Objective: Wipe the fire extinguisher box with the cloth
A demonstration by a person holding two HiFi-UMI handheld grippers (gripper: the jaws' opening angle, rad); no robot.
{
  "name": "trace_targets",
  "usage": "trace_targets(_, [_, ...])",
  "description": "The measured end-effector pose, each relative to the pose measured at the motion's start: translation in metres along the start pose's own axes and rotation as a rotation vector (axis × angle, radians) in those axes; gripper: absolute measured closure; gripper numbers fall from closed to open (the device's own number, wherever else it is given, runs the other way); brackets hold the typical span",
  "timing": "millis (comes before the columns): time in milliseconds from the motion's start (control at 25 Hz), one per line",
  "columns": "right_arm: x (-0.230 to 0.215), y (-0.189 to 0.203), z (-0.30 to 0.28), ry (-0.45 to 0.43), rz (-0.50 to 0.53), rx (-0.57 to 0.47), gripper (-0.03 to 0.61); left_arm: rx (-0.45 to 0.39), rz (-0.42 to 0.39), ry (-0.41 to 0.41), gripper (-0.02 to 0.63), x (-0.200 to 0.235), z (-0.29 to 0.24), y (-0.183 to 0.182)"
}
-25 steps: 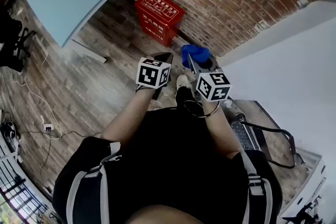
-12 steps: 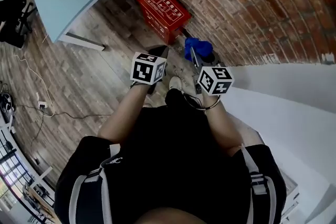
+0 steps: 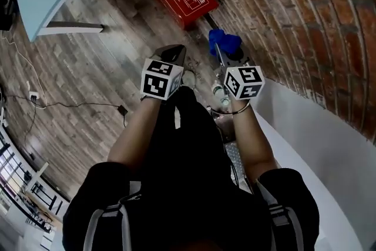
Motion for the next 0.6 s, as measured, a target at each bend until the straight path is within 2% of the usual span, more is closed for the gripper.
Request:
trace_targets(240, [-0.027,0.074,-0.065,0.030,0.108,0.048,0.474,0.047,0.002,-0.032,0.606,0.058,-0.064,0.041])
trace_targets(440, [-0.064,0.107,-0.119,0.051,0.169,0.031,0.474,0.062,0.008,-0.056,0.606,0.097,-0.113,0.069])
trace_targets(600, [-0.095,0.127,-0.159,0.049,0.246,0.016,0.474,0.031,0.066,-0.051,0.606,0.115,-0.157,0.092])
Point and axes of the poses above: the fingertips, and each gripper's own axes: z backward along the fingers, x to its left, y out of its underside, the point moved 9 cm from there along z, backward along the fingers, and after that the axes turned 13 degrees about z, right-handed, at the moved point
